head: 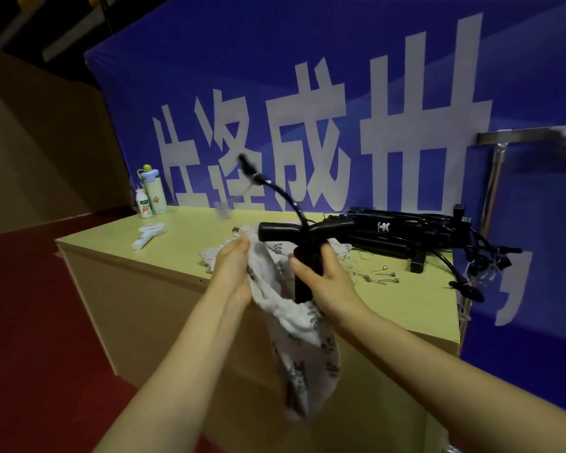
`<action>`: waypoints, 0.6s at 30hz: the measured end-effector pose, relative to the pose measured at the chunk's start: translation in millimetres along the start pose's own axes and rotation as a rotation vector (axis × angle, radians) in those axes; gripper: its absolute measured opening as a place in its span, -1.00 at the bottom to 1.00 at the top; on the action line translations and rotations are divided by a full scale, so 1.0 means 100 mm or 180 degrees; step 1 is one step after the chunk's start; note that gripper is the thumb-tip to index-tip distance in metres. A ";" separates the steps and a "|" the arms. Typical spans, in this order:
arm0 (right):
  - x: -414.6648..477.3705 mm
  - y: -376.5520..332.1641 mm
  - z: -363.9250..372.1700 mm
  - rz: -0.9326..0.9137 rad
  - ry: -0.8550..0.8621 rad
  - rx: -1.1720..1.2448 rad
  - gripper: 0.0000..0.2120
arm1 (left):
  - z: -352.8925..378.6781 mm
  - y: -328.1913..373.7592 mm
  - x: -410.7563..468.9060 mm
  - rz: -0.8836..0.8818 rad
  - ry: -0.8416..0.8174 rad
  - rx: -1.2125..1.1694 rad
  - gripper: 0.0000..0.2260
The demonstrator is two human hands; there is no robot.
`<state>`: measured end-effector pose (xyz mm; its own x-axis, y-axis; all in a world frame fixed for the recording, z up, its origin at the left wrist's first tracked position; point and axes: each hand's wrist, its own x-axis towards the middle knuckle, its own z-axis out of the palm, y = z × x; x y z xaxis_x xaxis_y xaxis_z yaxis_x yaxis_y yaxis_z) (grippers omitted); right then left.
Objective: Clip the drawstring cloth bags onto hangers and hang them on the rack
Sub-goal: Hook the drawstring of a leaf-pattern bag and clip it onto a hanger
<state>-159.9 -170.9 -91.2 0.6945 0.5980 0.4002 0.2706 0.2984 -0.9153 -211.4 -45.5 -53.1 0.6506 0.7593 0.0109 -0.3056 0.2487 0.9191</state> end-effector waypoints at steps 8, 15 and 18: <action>0.08 -0.10 0.16 -0.0110 0.0235 -0.0690 -0.80 | 0.17 -0.19 -0.25 0.0527 -0.0784 -0.0201 -0.36; 0.05 -0.07 0.17 -0.0064 -0.0196 -0.1308 -0.73 | 0.19 -0.24 -0.26 0.0669 -0.0447 0.1015 -0.89; 0.01 -0.18 0.00 0.0341 -0.0378 -0.0130 -0.74 | 0.13 -0.19 -0.21 0.0459 -0.0703 0.0347 -0.91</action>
<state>-163.9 -175.1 -74.6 0.6378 0.7091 0.3006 0.2277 0.1992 -0.9531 -209.6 -73.8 -65.6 0.7452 0.6298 0.2193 -0.3373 0.0723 0.9386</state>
